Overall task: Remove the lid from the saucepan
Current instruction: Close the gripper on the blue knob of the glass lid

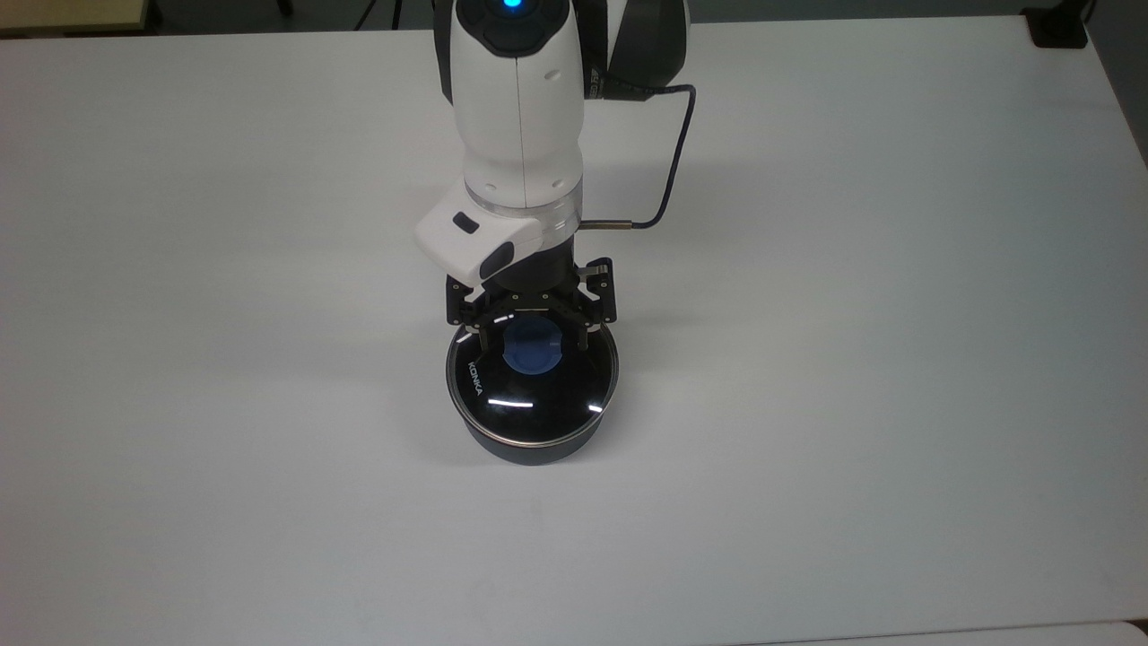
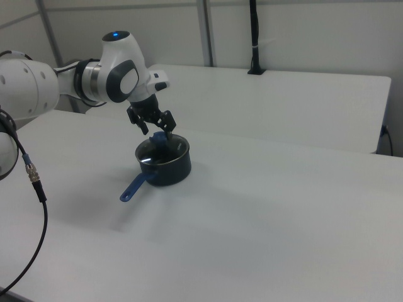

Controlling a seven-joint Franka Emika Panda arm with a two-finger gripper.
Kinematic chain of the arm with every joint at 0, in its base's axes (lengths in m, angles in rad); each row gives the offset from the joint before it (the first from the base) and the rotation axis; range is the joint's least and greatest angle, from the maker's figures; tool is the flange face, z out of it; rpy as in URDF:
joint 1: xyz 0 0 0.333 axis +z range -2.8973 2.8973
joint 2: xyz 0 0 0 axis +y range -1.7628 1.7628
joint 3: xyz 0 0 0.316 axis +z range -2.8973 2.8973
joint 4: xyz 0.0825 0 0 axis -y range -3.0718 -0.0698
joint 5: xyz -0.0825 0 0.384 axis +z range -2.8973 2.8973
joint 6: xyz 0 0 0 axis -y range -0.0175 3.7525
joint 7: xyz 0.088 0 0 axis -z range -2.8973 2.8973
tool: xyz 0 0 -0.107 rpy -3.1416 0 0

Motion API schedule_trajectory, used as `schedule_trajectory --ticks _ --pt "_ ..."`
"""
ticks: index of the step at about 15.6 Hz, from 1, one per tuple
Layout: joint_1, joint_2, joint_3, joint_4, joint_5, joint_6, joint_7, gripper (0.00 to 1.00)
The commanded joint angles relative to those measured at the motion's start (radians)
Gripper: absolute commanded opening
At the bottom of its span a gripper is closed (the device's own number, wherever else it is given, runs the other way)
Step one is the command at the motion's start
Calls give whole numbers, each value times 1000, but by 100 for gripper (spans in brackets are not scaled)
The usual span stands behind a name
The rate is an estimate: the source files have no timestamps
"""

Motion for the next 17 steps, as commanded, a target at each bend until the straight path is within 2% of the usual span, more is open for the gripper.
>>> schedule_trajectory --ticks 1,3,10,17 --pt "8 6 -9 0 -25 0 -17 95" --pt "7 16 -9 0 -29 1 -17 95" --pt "7 17 -9 1 -26 1 -17 59" --pt "-4 -35 -9 1 -30 -9 -17 57"
